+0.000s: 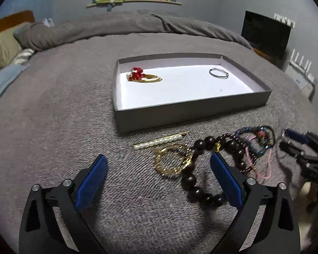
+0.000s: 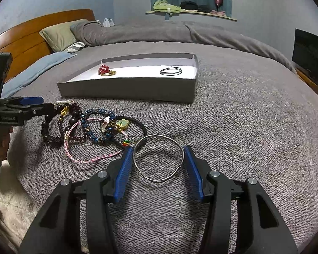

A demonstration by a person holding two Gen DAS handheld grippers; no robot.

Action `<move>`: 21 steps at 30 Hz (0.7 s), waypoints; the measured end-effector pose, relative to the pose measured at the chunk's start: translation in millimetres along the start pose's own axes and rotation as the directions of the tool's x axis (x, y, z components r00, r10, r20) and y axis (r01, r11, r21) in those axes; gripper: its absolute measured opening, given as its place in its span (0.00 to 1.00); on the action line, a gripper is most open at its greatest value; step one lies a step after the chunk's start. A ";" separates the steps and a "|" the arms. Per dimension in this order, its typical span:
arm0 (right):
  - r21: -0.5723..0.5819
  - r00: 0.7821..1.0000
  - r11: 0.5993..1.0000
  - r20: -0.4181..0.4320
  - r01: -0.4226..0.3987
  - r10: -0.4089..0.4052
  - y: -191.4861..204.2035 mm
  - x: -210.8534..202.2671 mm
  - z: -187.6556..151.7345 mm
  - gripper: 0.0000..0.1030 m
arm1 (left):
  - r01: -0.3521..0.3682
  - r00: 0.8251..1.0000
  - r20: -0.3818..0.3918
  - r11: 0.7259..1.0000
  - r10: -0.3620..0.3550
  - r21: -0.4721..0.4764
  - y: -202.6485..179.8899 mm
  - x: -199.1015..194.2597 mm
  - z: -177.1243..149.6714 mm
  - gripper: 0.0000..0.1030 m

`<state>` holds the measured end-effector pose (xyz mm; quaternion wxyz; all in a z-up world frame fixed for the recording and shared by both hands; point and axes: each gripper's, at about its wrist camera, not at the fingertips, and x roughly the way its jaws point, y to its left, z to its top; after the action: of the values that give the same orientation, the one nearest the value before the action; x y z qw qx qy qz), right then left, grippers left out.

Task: Organize jewelry
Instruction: 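Grasp a silver hoop with right tool while left tool grasps the gold wreath brooch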

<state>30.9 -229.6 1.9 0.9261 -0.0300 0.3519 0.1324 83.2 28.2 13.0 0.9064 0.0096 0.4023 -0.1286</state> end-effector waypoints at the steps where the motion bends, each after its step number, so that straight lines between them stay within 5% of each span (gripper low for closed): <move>1: -0.003 1.000 1.000 0.000 0.000 0.000 0.6 0.1 0.0 0.48 | 0.007 1.000 -0.003 1.000 -0.007 -0.008 0.9 0.8 0.4 0.92; 6: -0.012 1.000 1.000 0.002 -0.001 0.001 1.4 0.4 0.4 0.48 | 0.057 0.998 -0.019 0.998 -0.057 -0.019 2.1 2.8 0.2 0.68; 15: -0.014 1.000 1.000 -0.003 0.006 -0.006 1.5 1.8 0.4 0.48 | 0.162 0.985 -0.050 0.982 -0.168 -0.101 9.0 9.6 6.7 0.65; 21: -0.018 1.000 1.000 -0.005 0.010 -0.010 2.3 3.8 0.8 0.48 | 0.175 0.979 -0.084 0.978 -0.185 -0.113 7.8 16.3 7.2 0.50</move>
<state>33.5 -226.4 0.2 0.9256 -0.0401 0.3527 0.1309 100.8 31.2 5.3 0.8704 -0.0683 0.4498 -0.1882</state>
